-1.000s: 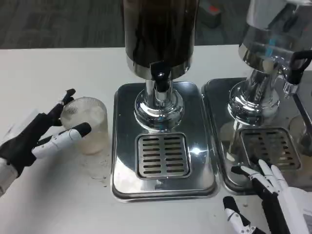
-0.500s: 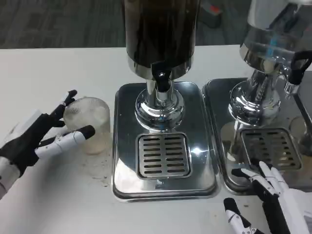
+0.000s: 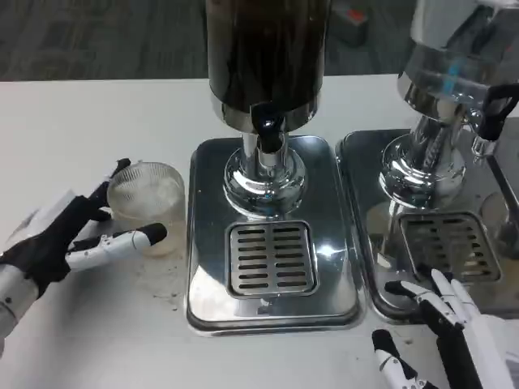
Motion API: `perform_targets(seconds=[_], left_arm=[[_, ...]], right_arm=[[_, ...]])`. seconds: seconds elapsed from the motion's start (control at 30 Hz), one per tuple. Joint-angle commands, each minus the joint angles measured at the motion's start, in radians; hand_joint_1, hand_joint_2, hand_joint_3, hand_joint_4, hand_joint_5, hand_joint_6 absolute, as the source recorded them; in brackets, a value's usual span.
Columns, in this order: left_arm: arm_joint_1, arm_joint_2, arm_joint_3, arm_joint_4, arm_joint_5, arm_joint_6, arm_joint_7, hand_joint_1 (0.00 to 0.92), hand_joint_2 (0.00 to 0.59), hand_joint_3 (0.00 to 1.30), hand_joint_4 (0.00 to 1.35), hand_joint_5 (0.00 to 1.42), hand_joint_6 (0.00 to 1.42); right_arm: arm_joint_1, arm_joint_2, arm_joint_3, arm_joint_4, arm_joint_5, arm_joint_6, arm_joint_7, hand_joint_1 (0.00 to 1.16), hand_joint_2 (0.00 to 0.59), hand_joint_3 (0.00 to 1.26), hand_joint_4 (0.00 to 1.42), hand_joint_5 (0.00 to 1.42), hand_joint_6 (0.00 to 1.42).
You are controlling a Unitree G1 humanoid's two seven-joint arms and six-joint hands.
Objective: Grasp the cup under the faucet to collect the drink, then remove the cup.
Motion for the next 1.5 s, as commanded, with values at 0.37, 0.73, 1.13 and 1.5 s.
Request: perform_targets(seconds=[0.37, 0.73, 1.13, 1.5], left_arm=[[0.006, -0.038, -0.063, -0.035, 0.115, 0.048, 0.212, 0.231, 0.019, 0.13, 0.31, 0.45, 0.71], [-0.015, -0.039, -0.137, -0.028, 0.166, 0.060, 0.266, 0.235, 0.031, 0.19, 0.32, 0.49, 0.79], [-0.010, -0.046, -0.143, -0.027, 0.166, 0.091, 0.316, 0.284, 0.055, 0.28, 0.44, 0.62, 0.99], [0.018, -0.066, -0.135, -0.035, 0.173, 0.075, 0.454, 0.338, 0.087, 0.52, 0.74, 0.95, 1.42]], right_arm=[[0.030, 0.015, 0.001, -0.022, 0.008, -0.007, -0.010, 0.33, 0.417, 0.29, 0.06, 0.05, 0.27], [0.054, 0.022, -0.008, -0.036, 0.021, -0.015, -0.010, 0.20, 0.419, 0.29, 0.07, 0.06, 0.27], [0.056, 0.028, -0.004, -0.041, 0.028, -0.014, -0.005, 0.19, 0.417, 0.29, 0.07, 0.06, 0.27], [0.055, 0.033, -0.002, -0.049, 0.027, -0.008, -0.001, 0.19, 0.419, 0.29, 0.07, 0.06, 0.27]])
